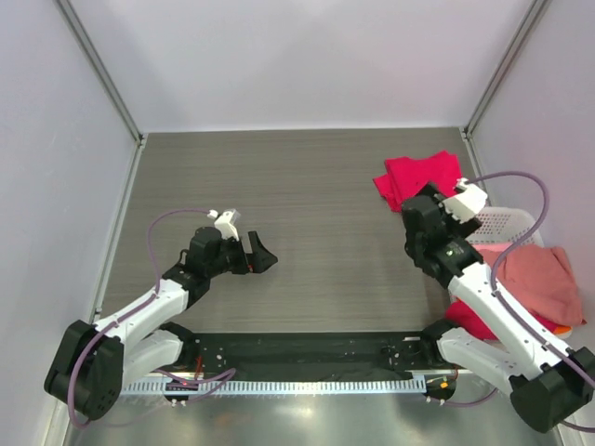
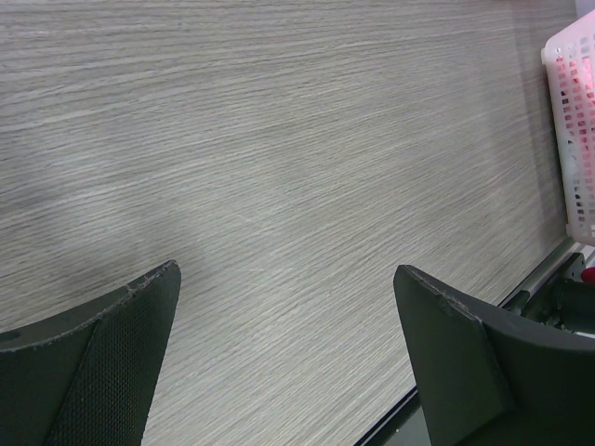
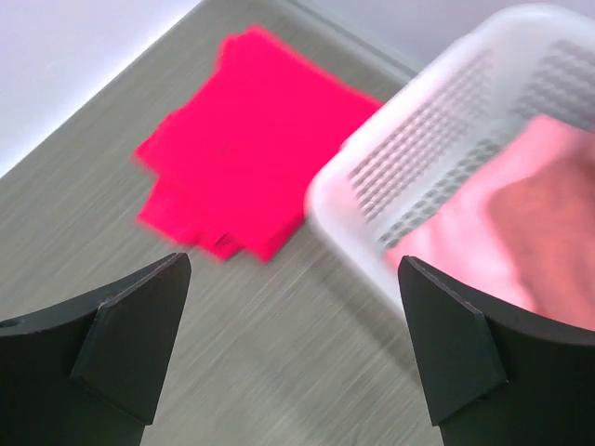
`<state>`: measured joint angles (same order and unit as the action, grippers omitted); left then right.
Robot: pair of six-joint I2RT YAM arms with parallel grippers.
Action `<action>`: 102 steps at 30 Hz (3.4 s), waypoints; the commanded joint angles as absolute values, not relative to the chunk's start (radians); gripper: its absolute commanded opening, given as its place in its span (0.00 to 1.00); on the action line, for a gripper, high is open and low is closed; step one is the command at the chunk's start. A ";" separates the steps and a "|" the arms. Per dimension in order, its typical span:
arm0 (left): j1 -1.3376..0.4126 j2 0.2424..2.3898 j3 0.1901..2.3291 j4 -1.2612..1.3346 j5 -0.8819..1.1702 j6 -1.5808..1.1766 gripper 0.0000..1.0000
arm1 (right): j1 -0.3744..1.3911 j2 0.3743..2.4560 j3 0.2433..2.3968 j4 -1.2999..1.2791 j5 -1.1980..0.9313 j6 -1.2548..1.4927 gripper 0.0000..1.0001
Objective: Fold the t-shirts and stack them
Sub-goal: Grab the tshirt from the pile, then move the tshirt to the center of the board, then flatten the tshirt out
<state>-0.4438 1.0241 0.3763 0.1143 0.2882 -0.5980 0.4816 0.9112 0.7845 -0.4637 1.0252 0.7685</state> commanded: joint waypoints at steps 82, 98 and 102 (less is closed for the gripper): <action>-0.446 0.531 0.319 -0.117 -0.205 -0.615 1.00 | 1.026 1.284 1.553 -0.707 0.989 0.555 1.00; -0.445 0.790 0.380 -0.094 -0.205 -0.652 0.98 | 0.983 1.383 1.104 -0.336 0.663 0.339 0.81; -0.446 0.815 0.394 -0.103 -0.231 -0.660 0.93 | 0.956 1.500 1.143 -0.264 0.542 0.292 0.74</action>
<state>-0.4442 0.8116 0.3443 -0.1291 -0.2012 -0.6510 0.9726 1.4361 1.1023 -0.4042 0.6544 0.3553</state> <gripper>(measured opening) 0.942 0.747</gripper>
